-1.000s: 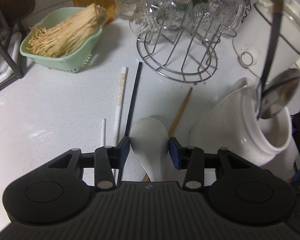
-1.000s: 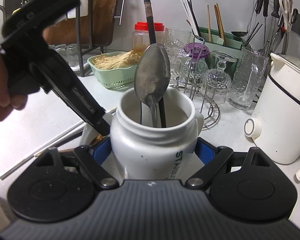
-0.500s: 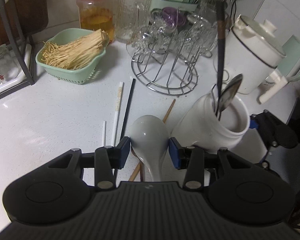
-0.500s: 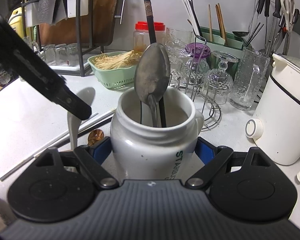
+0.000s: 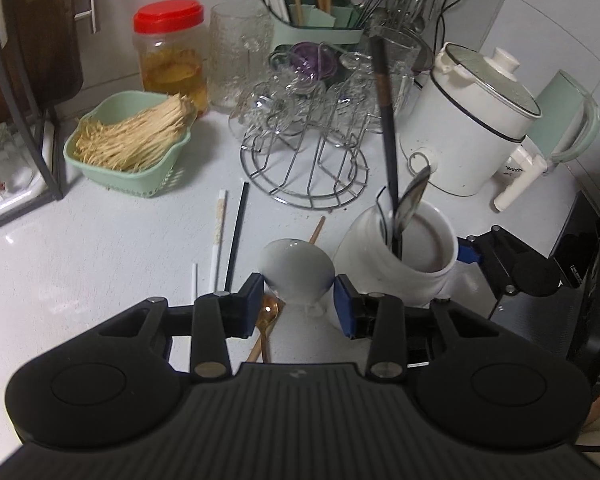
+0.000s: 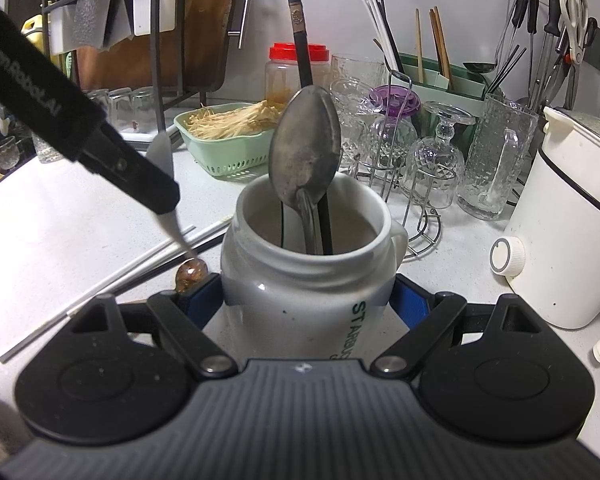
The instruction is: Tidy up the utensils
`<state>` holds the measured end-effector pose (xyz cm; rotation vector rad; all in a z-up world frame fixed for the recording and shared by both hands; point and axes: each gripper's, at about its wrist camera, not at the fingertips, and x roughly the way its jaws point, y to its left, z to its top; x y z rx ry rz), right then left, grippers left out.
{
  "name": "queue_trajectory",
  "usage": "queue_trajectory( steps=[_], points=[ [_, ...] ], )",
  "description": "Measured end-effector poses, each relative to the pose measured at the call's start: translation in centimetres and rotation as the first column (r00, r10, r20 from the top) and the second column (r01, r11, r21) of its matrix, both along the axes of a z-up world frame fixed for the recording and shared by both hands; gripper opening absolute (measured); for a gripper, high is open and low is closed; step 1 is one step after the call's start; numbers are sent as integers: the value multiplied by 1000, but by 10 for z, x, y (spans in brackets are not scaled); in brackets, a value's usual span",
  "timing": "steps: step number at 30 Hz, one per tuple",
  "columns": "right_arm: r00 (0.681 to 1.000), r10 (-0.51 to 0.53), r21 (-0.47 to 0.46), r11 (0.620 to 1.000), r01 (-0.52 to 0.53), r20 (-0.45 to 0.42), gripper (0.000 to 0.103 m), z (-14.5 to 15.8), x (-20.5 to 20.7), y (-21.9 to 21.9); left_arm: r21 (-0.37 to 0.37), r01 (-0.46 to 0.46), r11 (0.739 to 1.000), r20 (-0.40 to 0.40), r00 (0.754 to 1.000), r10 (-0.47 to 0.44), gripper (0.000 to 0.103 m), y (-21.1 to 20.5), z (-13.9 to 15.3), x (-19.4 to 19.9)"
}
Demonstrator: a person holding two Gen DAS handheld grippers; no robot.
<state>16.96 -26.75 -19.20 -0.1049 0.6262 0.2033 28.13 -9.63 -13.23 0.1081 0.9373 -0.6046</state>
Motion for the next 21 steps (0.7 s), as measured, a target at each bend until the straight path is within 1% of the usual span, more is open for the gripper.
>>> queue_trajectory(
  steps=[2, 4, 5, 10, 13, 18, 21],
  points=[
    [1000, 2, 2, 1000, -2, 1, 91, 0, 0, -1, -2, 5, 1000, -2, 1000, -5, 40, -2, 1, 0],
    [1000, 4, 1, 1000, -4, 2, 91, 0, 0, -1, -3, 12, 1000, -6, 1000, -12, 32, -5, 0, 0],
    [1000, 6, 2, 1000, -6, 3, 91, 0, 0, -1, -1, 14, 1000, -11, 1000, -14, 15, -6, -1, 0],
    [1000, 11, 3, 1000, -11, 6, 91, 0, 0, -2, 2, -2, 1000, -53, 999, 2, 12, -9, -16, 8],
    [1000, 14, 1, 1000, -14, 6, 91, 0, 0, -2, 10, -14, 1000, -55, 998, 14, 11, -8, -20, 12],
    [1000, 22, 6, 1000, -22, 10, 91, 0, 1, -3, 21, -52, 998, -82, 995, 53, 11, 1, -30, 21],
    [1000, 25, 8, 1000, -25, 13, 91, -1, 1, -4, 16, -75, 997, -111, 991, 76, 12, 9, -37, 26]
  ],
)
